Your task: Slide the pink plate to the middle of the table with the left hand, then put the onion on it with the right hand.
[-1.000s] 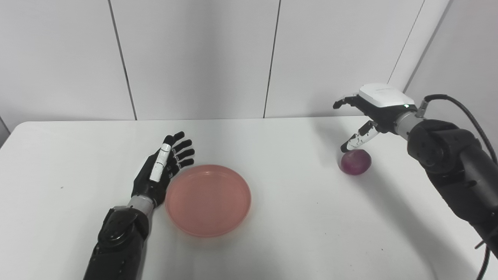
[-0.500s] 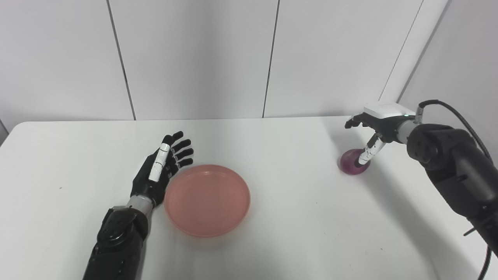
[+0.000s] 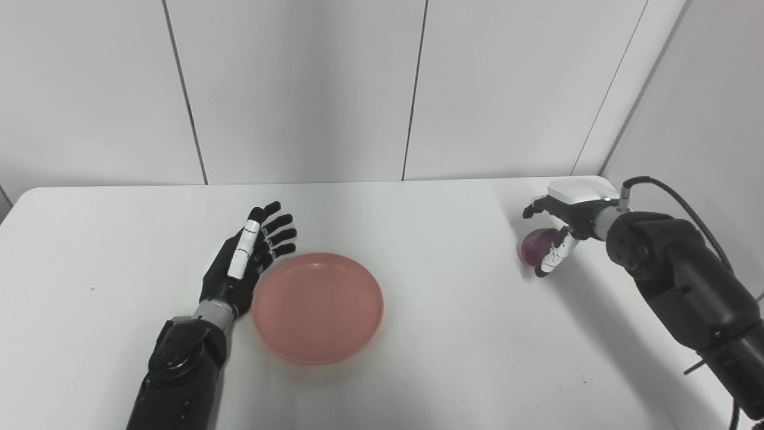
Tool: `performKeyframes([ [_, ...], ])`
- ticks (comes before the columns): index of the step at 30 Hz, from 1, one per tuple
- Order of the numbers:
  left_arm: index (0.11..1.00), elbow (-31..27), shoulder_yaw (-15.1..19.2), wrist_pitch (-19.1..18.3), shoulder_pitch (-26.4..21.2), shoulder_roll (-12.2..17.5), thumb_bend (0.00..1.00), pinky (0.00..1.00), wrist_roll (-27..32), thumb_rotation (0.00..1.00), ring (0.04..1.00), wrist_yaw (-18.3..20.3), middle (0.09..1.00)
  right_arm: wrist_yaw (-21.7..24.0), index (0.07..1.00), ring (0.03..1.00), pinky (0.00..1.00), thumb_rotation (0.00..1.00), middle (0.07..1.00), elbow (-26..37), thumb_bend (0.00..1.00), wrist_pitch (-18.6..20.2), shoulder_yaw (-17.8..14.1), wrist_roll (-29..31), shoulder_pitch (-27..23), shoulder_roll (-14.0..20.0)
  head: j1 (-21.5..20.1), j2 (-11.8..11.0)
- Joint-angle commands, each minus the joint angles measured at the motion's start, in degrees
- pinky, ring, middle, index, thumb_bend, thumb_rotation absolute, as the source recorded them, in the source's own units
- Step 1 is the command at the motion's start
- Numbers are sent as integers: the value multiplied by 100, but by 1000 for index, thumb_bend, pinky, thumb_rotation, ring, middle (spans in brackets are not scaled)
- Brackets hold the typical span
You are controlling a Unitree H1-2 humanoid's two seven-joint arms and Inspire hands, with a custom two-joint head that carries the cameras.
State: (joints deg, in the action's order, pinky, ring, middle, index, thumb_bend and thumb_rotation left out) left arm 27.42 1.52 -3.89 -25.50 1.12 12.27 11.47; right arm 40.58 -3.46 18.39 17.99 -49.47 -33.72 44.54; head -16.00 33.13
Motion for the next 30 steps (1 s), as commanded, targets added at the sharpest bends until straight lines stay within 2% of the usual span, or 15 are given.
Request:
performKeyframes([
  [1, 848, 479, -15, -409, 342, 35, 741, 757, -113, 828, 797, -111, 836, -190, 827, 831, 641, 248, 865, 23, 1000, -88, -64, -86, -198, 83, 3, 0],
  [10, 854, 578, -26, -341, 331, 38, 742, 763, -113, 832, 799, -94, 841, -329, 834, 842, 616, 236, 879, -98, 1000, -171, -17, -55, -221, -13, 19, -7],
  [12, 846, 622, -25, -312, 322, 31, 740, 763, -112, 832, 795, -95, 838, -340, 832, 851, 613, 183, 895, -75, 1000, -164, -27, -49, -230, -14, 32, -12],
  [20, 850, 751, -38, -248, 293, 24, 754, 771, -129, 836, 798, -103, 840, -218, 838, 845, 603, 90, 910, -173, 1000, -276, 170, -262, -366, 21, 56, -20],
  [30, 844, 762, -50, -210, 329, 28, 757, 769, -149, 835, 793, -125, 837, -202, 831, 843, 589, 81, 904, -357, 1000, -345, 295, -340, -424, 0, 87, -7],
])
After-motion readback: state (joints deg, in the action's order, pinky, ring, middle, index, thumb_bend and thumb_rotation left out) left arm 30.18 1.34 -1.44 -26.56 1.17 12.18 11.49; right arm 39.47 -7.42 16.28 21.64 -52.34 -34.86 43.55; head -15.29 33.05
